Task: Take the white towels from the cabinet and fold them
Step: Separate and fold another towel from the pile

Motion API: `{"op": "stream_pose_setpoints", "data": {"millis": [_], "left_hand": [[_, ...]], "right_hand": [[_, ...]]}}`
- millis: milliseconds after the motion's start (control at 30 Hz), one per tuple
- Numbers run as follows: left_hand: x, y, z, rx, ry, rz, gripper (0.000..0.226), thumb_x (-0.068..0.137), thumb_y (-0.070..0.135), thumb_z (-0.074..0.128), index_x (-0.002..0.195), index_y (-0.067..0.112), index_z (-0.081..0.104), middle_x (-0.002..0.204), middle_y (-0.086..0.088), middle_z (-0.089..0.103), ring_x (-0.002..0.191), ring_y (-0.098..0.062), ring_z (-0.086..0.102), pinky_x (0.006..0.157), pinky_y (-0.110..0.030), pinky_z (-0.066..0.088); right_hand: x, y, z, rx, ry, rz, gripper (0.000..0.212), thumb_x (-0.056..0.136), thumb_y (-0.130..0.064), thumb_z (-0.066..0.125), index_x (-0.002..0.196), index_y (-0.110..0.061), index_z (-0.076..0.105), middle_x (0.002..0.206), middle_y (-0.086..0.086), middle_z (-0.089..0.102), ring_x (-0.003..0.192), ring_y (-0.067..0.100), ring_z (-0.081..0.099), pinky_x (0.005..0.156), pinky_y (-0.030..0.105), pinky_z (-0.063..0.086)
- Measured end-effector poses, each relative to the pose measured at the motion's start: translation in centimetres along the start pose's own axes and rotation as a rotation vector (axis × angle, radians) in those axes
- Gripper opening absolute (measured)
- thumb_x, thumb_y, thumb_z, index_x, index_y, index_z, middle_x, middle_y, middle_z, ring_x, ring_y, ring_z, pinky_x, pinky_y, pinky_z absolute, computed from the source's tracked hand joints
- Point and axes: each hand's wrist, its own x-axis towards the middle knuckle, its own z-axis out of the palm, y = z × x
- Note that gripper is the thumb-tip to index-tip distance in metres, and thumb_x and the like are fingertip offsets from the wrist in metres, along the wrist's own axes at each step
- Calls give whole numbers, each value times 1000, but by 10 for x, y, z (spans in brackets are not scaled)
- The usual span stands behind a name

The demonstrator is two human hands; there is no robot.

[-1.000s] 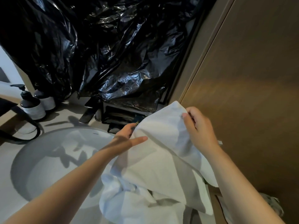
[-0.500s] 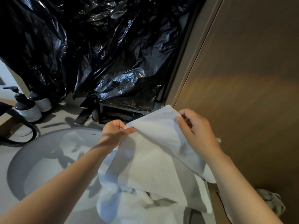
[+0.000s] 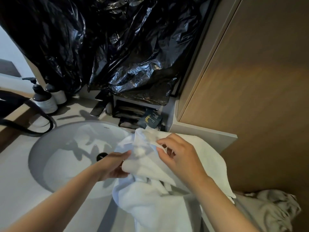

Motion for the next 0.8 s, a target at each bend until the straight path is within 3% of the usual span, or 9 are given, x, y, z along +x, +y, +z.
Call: {"op": "stream_pose_setpoints", "data": {"millis": [133,267,500,667,800], "left_hand": [[-11,-6,0,-194,-29,115,23,94,17,60,107,-2,64,78,-12,63,64,-19,61,56,-27,56],[-18,-6,-6,-149,8,170,19,93,12,62,103,-3,68,83,-15,65,69,-19,65,64,-29,58],[-30,-7,-8,-241,8,155,13,93,0,58,104,-4,63,82,-16,71,69,-20,69,65,-28,60],[-33,-2,-5,-243,-2,145,26,97,14,55,110,-8,63,87,-17,71,76,-25,68,67,-30,60],[-39,3,3,-151,-18,131,38,92,34,64,104,-2,66,81,-14,72,77,-27,71,75,-34,60]], "right_hand": [[-6,-7,24,-12,-51,-5,12,86,-24,63,94,-21,72,82,-7,56,63,9,50,61,30,50],[-5,-12,36,13,-38,9,16,85,-25,61,90,-20,75,79,-7,56,61,9,51,58,30,49],[-16,-22,51,29,-148,36,18,88,-27,61,95,-22,77,82,-8,58,67,12,57,62,33,52],[-19,-21,51,74,-228,81,20,89,-27,63,100,-20,77,89,-5,62,76,13,59,71,34,52],[-29,-12,39,147,-286,141,22,88,-24,70,109,-21,75,100,-11,65,88,5,60,82,21,48]]}}
